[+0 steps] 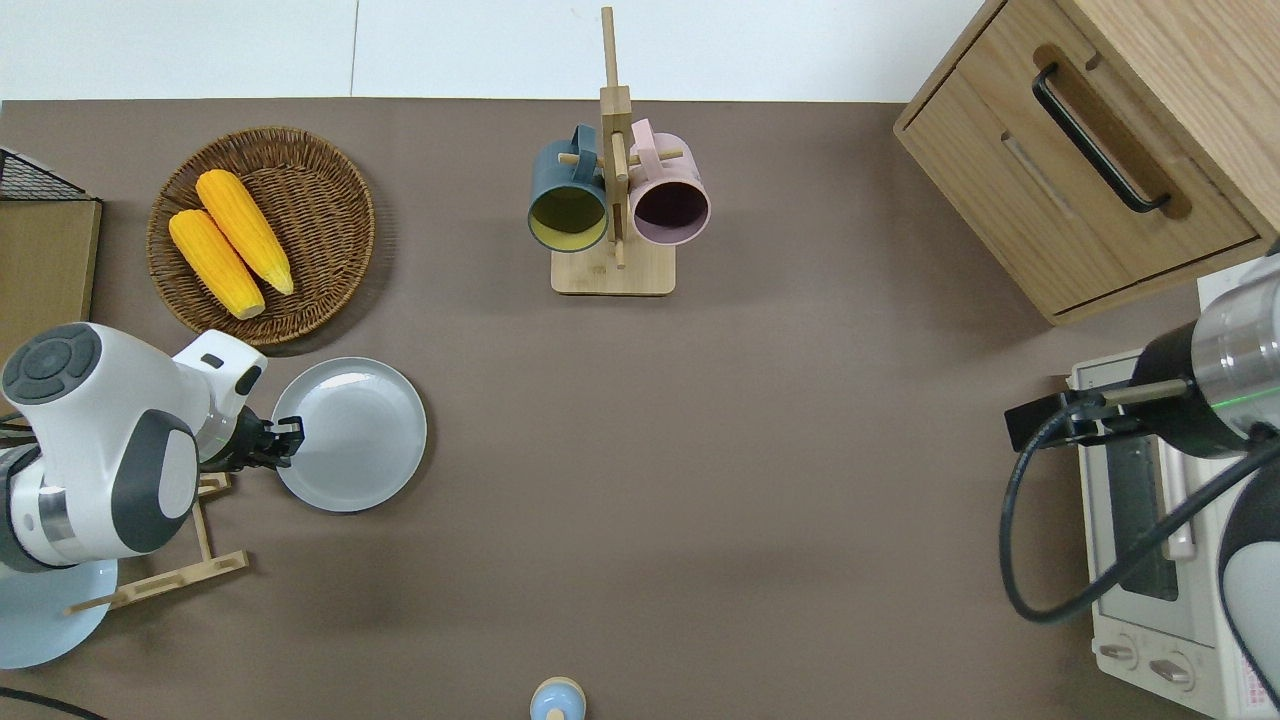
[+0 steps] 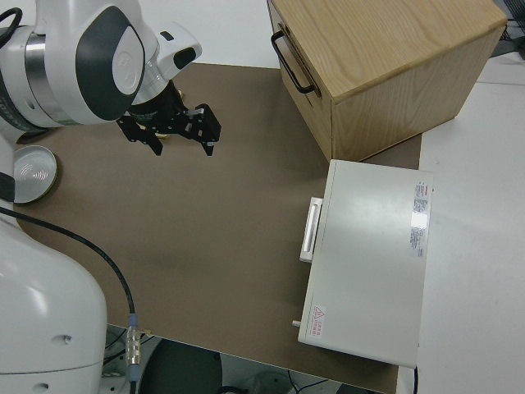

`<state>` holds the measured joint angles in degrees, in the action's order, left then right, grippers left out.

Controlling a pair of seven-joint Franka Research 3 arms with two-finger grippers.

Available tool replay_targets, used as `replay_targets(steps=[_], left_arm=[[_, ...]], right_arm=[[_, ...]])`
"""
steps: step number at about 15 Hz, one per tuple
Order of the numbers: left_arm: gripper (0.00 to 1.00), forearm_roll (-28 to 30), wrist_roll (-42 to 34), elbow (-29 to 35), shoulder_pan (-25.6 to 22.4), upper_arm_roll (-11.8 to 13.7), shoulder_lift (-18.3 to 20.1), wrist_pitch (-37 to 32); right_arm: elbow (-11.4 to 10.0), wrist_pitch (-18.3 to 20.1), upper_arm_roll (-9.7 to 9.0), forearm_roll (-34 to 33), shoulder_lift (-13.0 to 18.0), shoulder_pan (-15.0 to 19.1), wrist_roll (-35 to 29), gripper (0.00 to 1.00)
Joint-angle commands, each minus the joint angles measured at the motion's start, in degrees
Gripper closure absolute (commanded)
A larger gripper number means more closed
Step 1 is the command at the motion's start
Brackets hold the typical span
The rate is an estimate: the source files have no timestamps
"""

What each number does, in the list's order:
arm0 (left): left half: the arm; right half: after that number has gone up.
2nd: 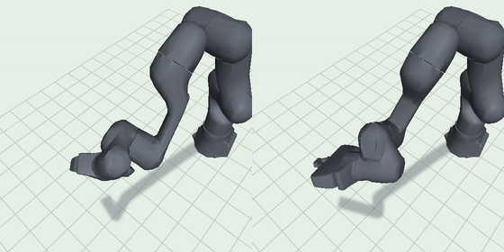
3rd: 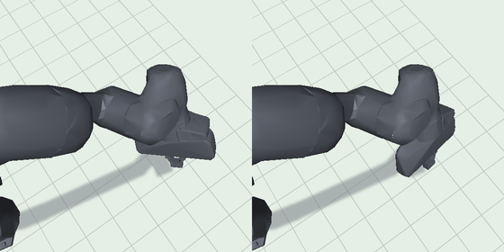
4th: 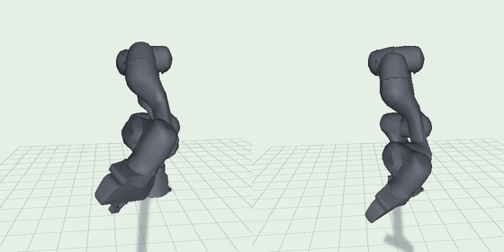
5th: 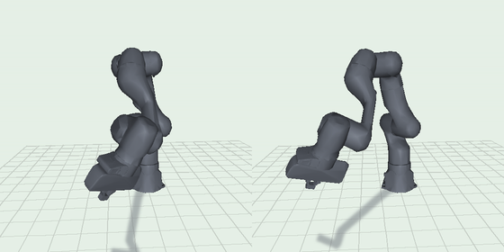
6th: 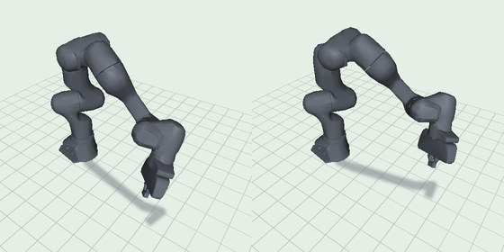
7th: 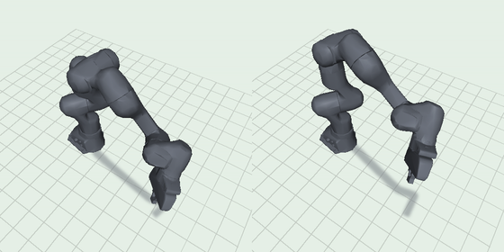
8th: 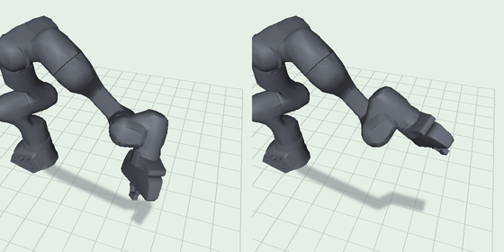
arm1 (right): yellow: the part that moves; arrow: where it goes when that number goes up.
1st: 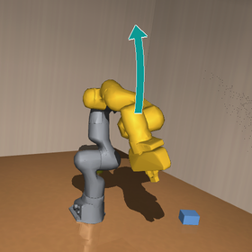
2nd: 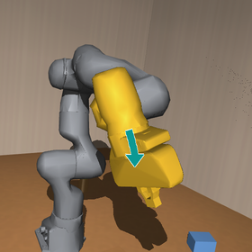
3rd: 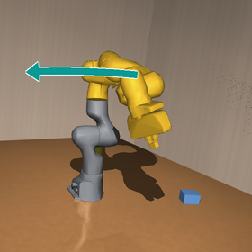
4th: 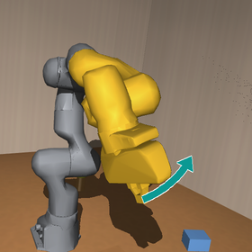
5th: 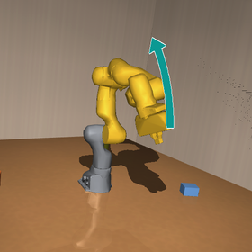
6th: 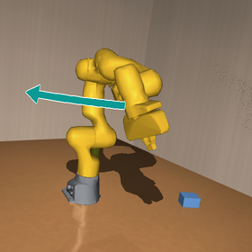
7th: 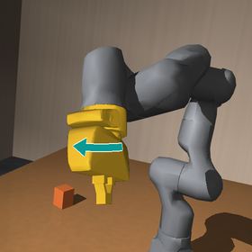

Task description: Pick gray plate from table and place it on lower plate rack with left arm

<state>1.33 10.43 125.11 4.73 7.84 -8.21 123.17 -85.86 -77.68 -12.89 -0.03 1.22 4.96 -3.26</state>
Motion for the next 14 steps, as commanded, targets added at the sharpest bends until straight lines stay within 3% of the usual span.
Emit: replay_targets(steps=[1, 8, 11, 14], left_arm=[[1.0, 1.57, -0.06, -2.05, -0.42, -0.2, -0.32, -2.13], [1.0, 0.52, 0.73, -10.13, -0.34, 0.15, 1.53, -15.57], [1.0, -8.6, 3.89, -12.42, 0.28, 0.16, 3.72, -21.28], [1.0, -17.21, 5.31, -16.82, 0.8, -0.72, 5.47, -32.0]], right_arm=[[0.35, 0.87, -0.38, 0.2, 0.27, 0.76, 0.19, 0.013], [0.35, 0.87, -0.38, 0.12, 0.27, 0.85, 0.19, 0.011], [0.35, 0.87, -0.38, 0.2, 0.27, 0.84, 0.19, 0.011], [0.35, 0.87, -0.38, 0.2, 0.27, 0.85, 0.19, 0.013]])
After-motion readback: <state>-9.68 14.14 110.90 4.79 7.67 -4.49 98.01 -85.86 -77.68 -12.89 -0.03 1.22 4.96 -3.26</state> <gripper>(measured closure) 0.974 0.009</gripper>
